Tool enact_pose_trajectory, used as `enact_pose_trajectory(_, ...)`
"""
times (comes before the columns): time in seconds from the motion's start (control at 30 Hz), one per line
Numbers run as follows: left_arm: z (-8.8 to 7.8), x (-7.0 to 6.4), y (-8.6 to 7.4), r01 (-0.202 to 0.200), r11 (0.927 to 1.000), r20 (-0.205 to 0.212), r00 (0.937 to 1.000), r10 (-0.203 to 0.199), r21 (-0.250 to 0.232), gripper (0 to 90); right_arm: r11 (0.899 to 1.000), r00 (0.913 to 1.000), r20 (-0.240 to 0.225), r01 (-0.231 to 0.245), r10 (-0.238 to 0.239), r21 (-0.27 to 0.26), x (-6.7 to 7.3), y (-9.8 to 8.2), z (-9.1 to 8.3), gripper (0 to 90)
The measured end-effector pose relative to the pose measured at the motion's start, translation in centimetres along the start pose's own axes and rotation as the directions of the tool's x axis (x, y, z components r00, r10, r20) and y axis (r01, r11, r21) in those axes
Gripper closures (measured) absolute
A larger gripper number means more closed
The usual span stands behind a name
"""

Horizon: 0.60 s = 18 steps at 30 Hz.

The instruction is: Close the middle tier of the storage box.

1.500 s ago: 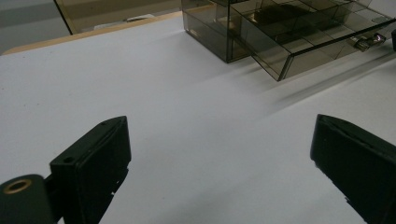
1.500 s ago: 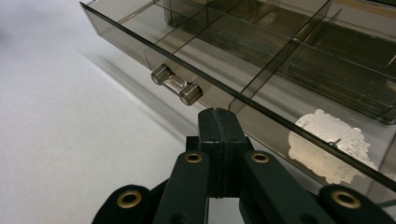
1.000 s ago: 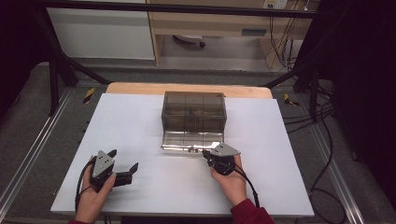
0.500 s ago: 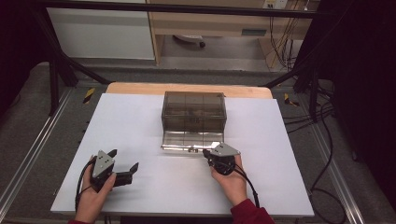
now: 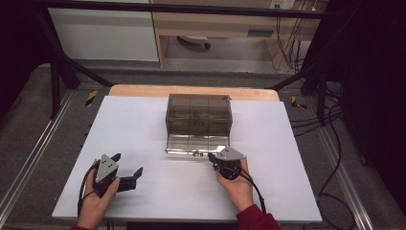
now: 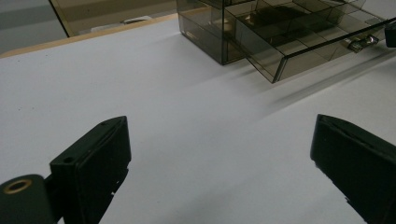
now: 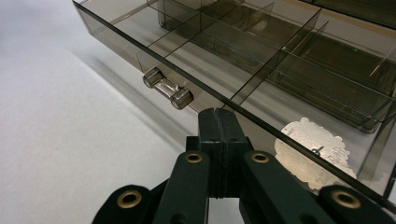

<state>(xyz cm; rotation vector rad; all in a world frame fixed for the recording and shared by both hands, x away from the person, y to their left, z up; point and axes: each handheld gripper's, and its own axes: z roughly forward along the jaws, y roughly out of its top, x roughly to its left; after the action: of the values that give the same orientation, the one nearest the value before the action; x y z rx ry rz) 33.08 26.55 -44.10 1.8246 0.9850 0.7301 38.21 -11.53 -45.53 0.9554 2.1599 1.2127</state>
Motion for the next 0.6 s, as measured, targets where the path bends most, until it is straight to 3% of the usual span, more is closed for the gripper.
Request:
enact_pose_trajectory(0.03, -0.12, -0.15, -0.05, 0.021, 0.9997, 0.002, 0.9998, -0.021, 0.012, 5.3, 1.0, 1.0, -0.002, -0.002, 0.002, -0.001, 0.0, 0.01, 0.02, 90.0)
enact_pose_trajectory(0.07, -0.08, 0.01, 0.0, 0.001, 1.0, -0.003, 1.0, -0.001, -0.001, 5.3, 1.0, 1.0, -0.002, -0.003, 0.003, 0.0, 0.03, 0.01, 0.09, 90.0)
enact_pose_trajectory(0.6, -0.07, 0.02, -0.07, 0.002, 1.0, -0.004, 1.0, -0.002, 0.003, 5.3, 1.0, 1.0, -0.002, 0.004, -0.004, -0.003, -0.01, 0.7, 0.35, 90.0)
